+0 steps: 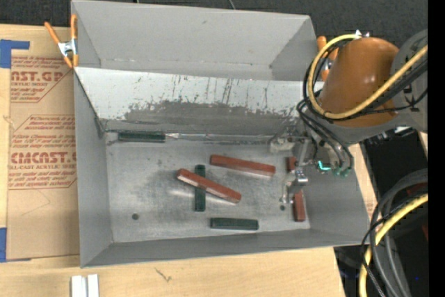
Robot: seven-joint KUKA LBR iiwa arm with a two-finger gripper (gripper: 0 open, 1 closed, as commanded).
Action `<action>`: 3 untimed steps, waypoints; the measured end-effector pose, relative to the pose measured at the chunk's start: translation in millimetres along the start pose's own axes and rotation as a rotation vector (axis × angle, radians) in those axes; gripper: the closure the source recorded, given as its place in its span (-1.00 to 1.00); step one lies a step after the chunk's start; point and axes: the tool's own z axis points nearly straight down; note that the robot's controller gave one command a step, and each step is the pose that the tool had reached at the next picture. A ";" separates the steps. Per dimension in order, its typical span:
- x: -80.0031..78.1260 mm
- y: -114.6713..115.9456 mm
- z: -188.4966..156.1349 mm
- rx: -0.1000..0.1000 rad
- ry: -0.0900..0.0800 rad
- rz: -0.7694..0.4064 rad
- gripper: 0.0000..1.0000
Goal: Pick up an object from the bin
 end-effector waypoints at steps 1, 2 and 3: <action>-1.8 0.2 -4.3 0.001 -0.008 -0.001 -1.00; -31.7 8.6 107.1 0.001 -0.011 -0.092 1.00; -31.7 8.6 107.1 0.001 -0.011 -0.093 1.00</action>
Offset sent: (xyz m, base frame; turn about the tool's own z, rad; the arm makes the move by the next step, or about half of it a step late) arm 0.0284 0.0084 -0.1118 -0.0927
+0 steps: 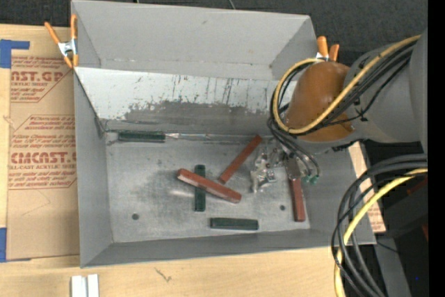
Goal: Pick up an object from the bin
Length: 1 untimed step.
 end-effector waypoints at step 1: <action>44.9 61.0 -2.7 0.008 -0.046 -0.255 -1.00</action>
Offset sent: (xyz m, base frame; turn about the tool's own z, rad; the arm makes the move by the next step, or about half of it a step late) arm 0.0000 0.0000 0.0000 0.0000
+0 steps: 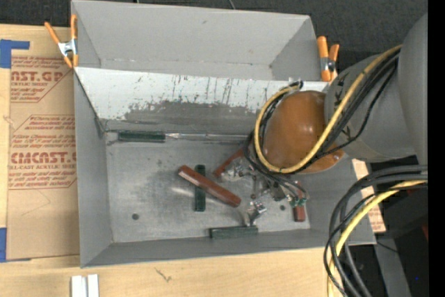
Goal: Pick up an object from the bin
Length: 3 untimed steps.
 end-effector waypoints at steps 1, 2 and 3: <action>0.1 -0.2 0.1 0.000 0.001 0.001 -1.00; -57.1 34.9 -5.2 -0.014 0.046 0.068 1.00; -57.1 34.8 -5.2 -0.014 0.046 0.068 1.00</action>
Offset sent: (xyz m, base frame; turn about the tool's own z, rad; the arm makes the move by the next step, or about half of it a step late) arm 0.0412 0.0506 0.0075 0.0697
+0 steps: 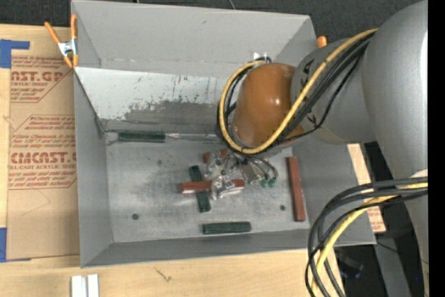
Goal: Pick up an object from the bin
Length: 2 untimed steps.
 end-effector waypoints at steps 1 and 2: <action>-1.8 4.8 -26.3 0.000 0.005 0.003 1.00; 4.0 6.9 -133.2 0.001 0.000 -0.048 1.00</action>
Offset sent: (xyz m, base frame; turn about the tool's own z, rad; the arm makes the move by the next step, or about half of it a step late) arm -0.0064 0.0045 0.1335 -0.0474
